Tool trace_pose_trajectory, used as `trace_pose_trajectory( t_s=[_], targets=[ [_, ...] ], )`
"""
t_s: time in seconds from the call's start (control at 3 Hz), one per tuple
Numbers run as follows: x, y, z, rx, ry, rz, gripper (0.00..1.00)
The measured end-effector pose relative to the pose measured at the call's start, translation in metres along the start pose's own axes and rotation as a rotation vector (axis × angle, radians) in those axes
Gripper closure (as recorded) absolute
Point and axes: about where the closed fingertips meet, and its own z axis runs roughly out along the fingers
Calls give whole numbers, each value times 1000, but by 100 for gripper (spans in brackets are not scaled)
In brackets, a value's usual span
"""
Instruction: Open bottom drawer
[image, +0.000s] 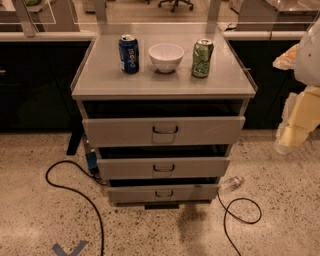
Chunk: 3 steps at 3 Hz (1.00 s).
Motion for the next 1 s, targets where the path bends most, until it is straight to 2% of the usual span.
trace_pose_trajectory(
  t_s=[0.33,0.67,1.0],
  targets=[
    [0,0,0,11,-8,-5,0],
    [9,11,29,10,-27,-43,0],
    [27,38,98,-21,-70,-85,0]
  ],
)
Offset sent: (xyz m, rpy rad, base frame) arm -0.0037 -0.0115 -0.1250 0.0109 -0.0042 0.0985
